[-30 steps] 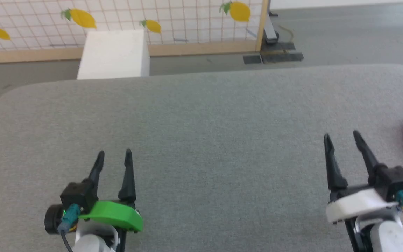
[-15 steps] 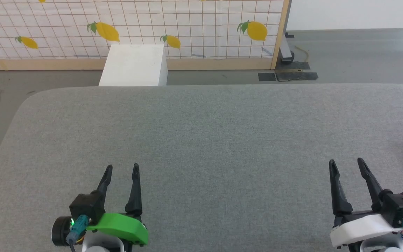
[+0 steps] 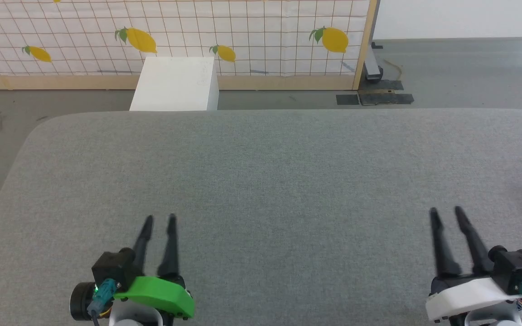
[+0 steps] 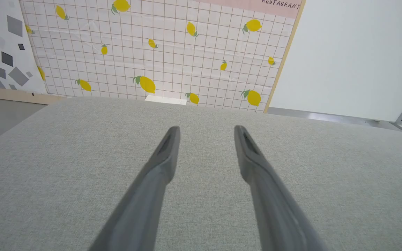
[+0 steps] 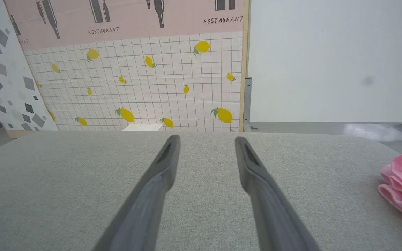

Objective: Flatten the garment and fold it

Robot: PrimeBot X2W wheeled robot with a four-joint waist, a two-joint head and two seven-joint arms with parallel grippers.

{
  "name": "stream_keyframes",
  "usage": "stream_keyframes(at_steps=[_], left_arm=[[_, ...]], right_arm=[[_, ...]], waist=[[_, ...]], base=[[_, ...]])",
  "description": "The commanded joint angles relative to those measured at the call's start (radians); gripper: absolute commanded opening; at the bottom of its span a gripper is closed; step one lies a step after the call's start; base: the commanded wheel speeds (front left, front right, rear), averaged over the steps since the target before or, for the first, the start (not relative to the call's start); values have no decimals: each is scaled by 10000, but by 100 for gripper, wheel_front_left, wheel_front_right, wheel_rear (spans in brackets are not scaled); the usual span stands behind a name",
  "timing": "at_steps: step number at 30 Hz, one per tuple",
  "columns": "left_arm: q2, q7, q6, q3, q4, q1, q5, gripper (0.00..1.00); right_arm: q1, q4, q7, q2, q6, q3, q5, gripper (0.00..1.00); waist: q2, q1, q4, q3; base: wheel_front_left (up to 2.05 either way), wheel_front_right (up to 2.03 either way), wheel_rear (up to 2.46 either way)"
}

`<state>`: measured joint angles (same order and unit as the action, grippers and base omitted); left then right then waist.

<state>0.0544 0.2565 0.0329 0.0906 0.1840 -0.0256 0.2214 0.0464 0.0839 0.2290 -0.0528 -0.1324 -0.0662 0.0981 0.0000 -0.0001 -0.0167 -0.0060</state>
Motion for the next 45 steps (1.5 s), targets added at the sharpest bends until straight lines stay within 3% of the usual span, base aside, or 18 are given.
stream_keyframes(at_steps=[1,45], left_arm=[[0,-6,-1,-4,-2,1,-5,0],[-12,-766,-98,-272,-548,76,-661,0]], right_arm=[[-1,0,-5,0,0,0,-2,0],[-138,-249,-686,8,5,193,-293,0]], waist=[[0,1,1,0],[0,1,50,18]], base=[[0,0,0],[0,0,0]])
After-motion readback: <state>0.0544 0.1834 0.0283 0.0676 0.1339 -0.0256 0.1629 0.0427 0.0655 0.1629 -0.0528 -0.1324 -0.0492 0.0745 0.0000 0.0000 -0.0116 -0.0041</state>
